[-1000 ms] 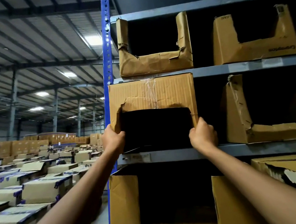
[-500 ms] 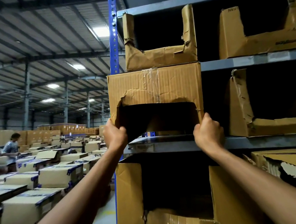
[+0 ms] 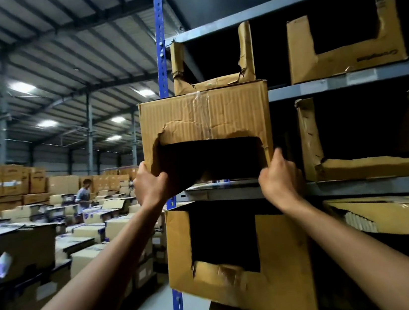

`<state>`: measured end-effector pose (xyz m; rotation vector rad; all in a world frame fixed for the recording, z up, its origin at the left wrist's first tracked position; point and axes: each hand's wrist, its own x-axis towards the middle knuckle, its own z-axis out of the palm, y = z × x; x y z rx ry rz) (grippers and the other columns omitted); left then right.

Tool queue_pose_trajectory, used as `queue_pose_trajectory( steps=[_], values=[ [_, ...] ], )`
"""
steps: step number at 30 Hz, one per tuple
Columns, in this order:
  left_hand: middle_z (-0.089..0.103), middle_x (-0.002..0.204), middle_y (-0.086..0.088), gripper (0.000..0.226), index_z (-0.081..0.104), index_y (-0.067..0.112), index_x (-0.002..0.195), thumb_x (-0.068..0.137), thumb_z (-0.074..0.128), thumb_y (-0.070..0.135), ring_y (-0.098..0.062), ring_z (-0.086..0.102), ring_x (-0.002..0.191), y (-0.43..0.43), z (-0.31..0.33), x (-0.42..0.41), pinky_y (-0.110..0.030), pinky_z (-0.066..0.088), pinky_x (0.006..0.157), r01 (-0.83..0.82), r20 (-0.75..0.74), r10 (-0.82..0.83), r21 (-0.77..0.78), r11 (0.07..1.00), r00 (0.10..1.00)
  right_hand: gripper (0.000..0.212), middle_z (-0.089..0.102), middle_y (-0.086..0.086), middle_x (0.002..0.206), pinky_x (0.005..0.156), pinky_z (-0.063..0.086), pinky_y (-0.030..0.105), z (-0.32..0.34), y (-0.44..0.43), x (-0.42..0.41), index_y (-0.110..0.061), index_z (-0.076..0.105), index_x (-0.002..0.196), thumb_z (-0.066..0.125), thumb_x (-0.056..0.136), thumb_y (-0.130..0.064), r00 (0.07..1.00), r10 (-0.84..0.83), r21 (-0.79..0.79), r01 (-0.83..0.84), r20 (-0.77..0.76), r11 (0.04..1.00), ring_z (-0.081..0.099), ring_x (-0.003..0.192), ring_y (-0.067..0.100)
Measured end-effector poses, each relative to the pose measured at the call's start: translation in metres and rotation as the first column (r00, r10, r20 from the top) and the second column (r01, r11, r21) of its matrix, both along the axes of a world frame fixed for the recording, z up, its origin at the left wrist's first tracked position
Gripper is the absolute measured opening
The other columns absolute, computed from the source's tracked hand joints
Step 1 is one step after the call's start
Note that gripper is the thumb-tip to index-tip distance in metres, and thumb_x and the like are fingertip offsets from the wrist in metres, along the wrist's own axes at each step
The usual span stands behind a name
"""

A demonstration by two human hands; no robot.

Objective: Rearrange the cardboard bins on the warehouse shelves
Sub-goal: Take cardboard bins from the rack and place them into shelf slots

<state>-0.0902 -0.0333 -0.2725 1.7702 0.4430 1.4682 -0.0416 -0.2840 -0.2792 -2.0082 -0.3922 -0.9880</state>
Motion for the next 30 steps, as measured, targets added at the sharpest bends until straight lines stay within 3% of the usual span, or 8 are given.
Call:
queue_pose_trajectory(
  steps=[3,5,7,9,13,18,25,30],
  values=[
    [0.065,0.107,-0.024,0.032,0.056,0.001,0.113,0.083,0.061,0.008,-0.038,0.061,0.099,-0.023,-0.003,-0.03,-0.036,0.044,0.076,-0.063,-0.004,0.063,-0.001,0.998,0.998,0.045,0.062,0.017,0.115,0.079,0.049,0.04,-0.004,-0.018,-0.019,-0.008,0.04,0.14,0.049,0.095,-0.01,0.997,0.073,0.042,-0.073,0.0,0.996,0.06,0.104,0.037],
    [0.064,0.109,-0.025,0.033,0.055,0.0,0.115,0.084,0.062,0.007,-0.038,0.061,0.1,-0.035,-0.004,-0.049,-0.037,0.044,0.075,-0.098,-0.01,0.098,0.007,0.995,0.995,0.029,0.062,0.015,0.103,0.072,0.05,0.039,-0.006,-0.027,-0.03,-0.009,0.049,0.123,0.05,0.093,-0.01,0.994,0.108,0.069,-0.11,0.028,0.992,0.061,0.095,0.037],
    [0.063,0.112,-0.025,0.033,0.054,-0.001,0.116,0.085,0.063,0.007,-0.038,0.061,0.102,-0.047,-0.005,-0.069,-0.037,0.044,0.076,-0.132,-0.015,0.132,0.012,0.991,0.991,0.018,0.061,0.011,0.095,0.063,0.048,0.029,-0.008,-0.038,-0.043,-0.008,0.052,0.111,0.05,0.093,-0.008,0.988,0.146,0.092,-0.149,0.046,0.984,0.061,0.087,0.033],
    [0.063,0.114,-0.025,0.034,0.054,-0.002,0.116,0.085,0.063,0.006,-0.038,0.06,0.104,-0.059,-0.004,-0.088,-0.039,0.045,0.079,-0.166,-0.018,0.166,0.025,0.986,0.986,0.015,0.059,0.01,0.091,0.053,0.036,0.021,-0.008,-0.049,-0.06,-0.005,0.053,0.108,0.049,0.094,-0.004,0.981,0.179,0.107,-0.186,0.068,0.977,0.058,0.083,0.029],
    [0.063,0.114,-0.026,0.034,0.054,-0.001,0.116,0.085,0.064,0.007,-0.04,0.06,0.105,-0.077,0.0,-0.126,-0.041,0.046,0.08,-0.222,-0.019,0.222,0.028,0.975,0.975,0.012,0.058,0.004,0.085,0.06,0.033,0.028,-0.007,-0.063,-0.088,-0.009,0.054,0.104,0.048,0.094,-0.004,0.973,0.196,0.113,-0.21,0.122,0.971,0.061,0.086,0.029],
    [0.062,0.116,-0.026,0.035,0.052,-0.002,0.119,0.086,0.063,0.004,-0.039,0.06,0.106,-0.096,-0.013,-0.165,-0.041,0.048,0.085,-0.253,-0.016,0.254,0.047,0.966,0.967,0.012,0.064,0.01,0.09,0.063,0.046,0.035,-0.019,-0.072,-0.117,-0.006,0.055,0.104,0.049,0.094,-0.005,0.967,0.224,0.127,-0.239,0.117,0.963,0.063,0.086,0.03],
    [0.065,0.109,-0.025,0.029,0.055,-0.003,0.113,0.085,0.061,0.002,-0.04,0.062,0.101,-0.129,-0.034,-0.217,-0.042,0.048,0.081,-0.343,0.008,0.343,0.0,0.939,0.939,0.011,0.056,0.003,0.079,0.058,0.038,0.029,-0.044,-0.094,-0.166,-0.006,0.057,0.101,0.051,0.091,-0.006,0.95,0.289,0.147,-0.305,0.119,0.941,0.06,0.076,0.024],
    [0.061,0.114,-0.032,0.031,0.054,-0.007,0.115,0.086,0.061,0.003,-0.046,0.058,0.106,-0.16,-0.012,-0.273,-0.047,0.045,0.081,-0.483,-0.016,0.483,0.016,0.875,0.875,0.031,0.067,0.012,0.092,0.069,0.055,0.044,-0.026,-0.116,-0.199,-0.004,0.056,0.116,0.052,0.086,-0.007,0.899,0.399,0.167,-0.427,0.181,0.888,0.065,0.082,0.03]
  ],
)
